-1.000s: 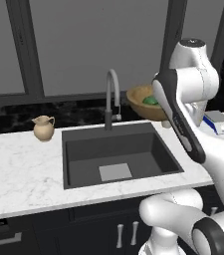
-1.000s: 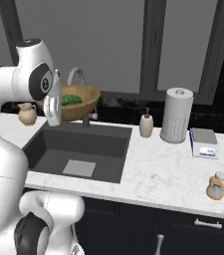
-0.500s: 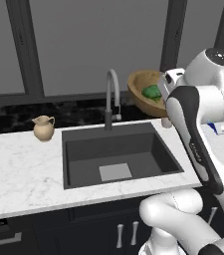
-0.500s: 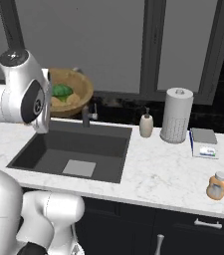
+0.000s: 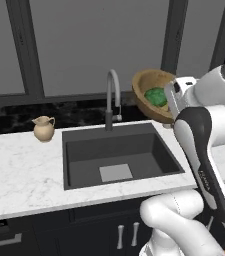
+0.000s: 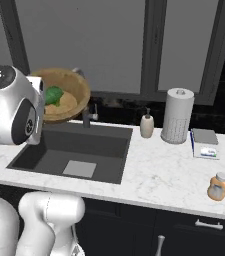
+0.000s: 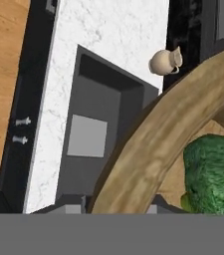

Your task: Pick the broccoli from the sink and place it in the bowl. Then pick the bowl and place it in the microwave. Then close the microwave door and press the start button.

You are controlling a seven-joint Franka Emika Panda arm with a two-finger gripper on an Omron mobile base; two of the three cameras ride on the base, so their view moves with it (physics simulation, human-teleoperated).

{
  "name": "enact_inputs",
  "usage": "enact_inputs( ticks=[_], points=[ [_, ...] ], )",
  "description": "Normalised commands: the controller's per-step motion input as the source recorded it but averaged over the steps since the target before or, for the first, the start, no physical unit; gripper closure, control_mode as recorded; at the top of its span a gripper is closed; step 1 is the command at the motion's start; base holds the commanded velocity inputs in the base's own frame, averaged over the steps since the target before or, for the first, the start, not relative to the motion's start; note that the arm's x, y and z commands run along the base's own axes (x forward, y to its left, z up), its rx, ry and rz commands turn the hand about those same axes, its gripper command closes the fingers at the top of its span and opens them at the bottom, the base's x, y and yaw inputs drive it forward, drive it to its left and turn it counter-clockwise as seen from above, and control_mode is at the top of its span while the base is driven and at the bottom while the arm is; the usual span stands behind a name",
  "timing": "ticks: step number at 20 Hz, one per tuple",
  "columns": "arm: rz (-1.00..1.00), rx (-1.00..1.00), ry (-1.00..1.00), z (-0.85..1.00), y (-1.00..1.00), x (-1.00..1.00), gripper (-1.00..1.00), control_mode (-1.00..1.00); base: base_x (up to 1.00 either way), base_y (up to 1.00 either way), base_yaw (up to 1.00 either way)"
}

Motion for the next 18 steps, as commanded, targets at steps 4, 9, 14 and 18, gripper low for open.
enact_inputs(
  ticks=[4,9,14,18],
  points=[
    [0.0,0.03,-0.05,0.23,0.02,-0.33,1.0,1.0,-0.06,0.04,0.0],
    [0.0,0.0,0.0,0.0,0.0,0.0,1.0,1.0,-0.22,0.37,0.02],
    [0.0,0.0,0.0,0.0,0.0,0.0,1.0,1.0,-0.51,0.96,0.19],
    [0.0,0.0,0.0,0.0,0.0,0.0,1.0,1.0,-0.59,1.0,0.45]
  ],
)
